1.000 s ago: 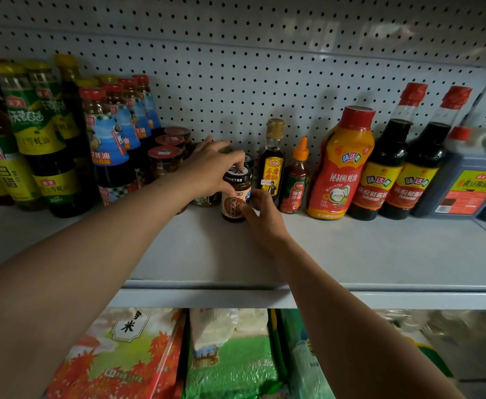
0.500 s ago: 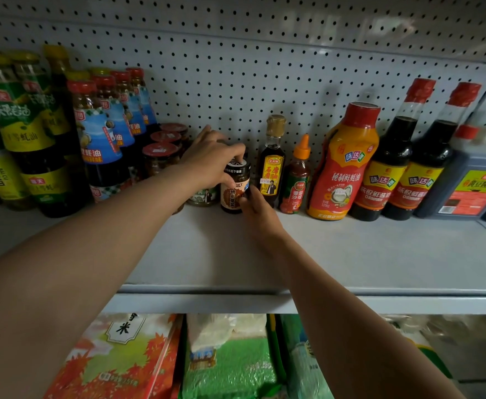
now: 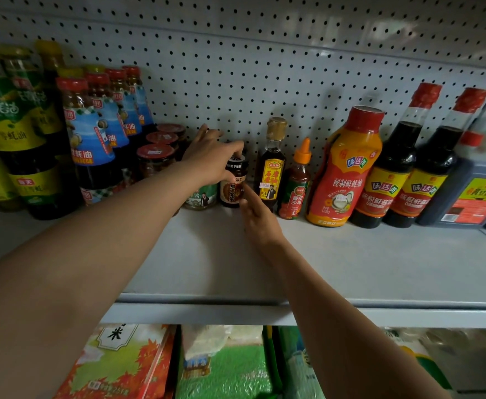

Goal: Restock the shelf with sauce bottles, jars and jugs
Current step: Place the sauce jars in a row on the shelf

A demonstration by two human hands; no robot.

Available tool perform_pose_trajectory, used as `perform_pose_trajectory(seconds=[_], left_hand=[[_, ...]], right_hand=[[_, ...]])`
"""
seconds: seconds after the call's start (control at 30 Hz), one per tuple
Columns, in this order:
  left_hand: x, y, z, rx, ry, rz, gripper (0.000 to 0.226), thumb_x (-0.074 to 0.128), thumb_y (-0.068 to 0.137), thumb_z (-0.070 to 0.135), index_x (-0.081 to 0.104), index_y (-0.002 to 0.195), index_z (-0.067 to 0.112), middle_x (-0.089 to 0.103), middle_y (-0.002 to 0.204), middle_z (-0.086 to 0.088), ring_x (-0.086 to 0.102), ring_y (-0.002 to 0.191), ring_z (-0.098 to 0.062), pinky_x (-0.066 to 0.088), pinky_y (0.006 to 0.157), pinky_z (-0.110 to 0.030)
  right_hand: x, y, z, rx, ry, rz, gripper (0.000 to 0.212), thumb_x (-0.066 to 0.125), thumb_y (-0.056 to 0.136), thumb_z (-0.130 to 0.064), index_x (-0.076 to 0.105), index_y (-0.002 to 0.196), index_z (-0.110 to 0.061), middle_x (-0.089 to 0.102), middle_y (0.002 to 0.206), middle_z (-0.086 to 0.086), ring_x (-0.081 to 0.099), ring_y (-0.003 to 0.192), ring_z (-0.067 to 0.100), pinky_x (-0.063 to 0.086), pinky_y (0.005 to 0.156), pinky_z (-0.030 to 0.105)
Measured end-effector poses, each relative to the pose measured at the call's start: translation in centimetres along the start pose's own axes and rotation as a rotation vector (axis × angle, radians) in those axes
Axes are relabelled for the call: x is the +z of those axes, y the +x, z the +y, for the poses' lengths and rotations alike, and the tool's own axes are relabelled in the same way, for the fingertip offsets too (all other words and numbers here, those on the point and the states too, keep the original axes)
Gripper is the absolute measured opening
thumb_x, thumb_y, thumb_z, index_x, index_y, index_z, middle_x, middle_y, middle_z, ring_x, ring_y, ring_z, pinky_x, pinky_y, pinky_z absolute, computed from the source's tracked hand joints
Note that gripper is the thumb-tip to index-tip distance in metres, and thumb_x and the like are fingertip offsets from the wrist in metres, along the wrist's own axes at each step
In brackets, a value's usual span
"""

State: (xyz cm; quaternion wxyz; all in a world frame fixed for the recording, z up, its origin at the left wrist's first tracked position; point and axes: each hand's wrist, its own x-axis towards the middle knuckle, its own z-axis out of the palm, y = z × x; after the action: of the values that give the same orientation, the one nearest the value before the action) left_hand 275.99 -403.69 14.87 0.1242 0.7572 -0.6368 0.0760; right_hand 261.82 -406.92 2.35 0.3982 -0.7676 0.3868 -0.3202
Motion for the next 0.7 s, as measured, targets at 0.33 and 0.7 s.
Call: perform_pose_trajectory(seconds=[0.33,0.7], left_hand=[[0.4,1.9,-0.6,-0.01,0.051,-0.021,0.058,0.076,0.083,0.031,0.047,0.134,0.025,0.028,0.155,-0.02,0.007,0.149,-0.037,0.001,0.12,-0.048],[1.9,3.5,-1.8,-0.013,0.042,-0.008,0.056,0.079,0.078,0.037,0.049,0.125,0.028,0.024,0.157,-0.022,0.004,0.149,-0.041,0.0,0.12,-0.052]], right_hand=[[0.0,-0.1,-0.1,0.002,-0.024,0.013,0.061,0.049,0.103,-0.045,0.029,0.157,-0.027,0.046,0.155,0.001,0.047,0.14,0.022,0.039,0.114,0.048],[-0.1,-0.5,-0.6,-0.003,-0.131,0.044,0.061,0.051,0.102,-0.046,0.031,0.155,-0.027,0.051,0.151,-0.002,0.051,0.136,0.019,0.043,0.109,0.044]])
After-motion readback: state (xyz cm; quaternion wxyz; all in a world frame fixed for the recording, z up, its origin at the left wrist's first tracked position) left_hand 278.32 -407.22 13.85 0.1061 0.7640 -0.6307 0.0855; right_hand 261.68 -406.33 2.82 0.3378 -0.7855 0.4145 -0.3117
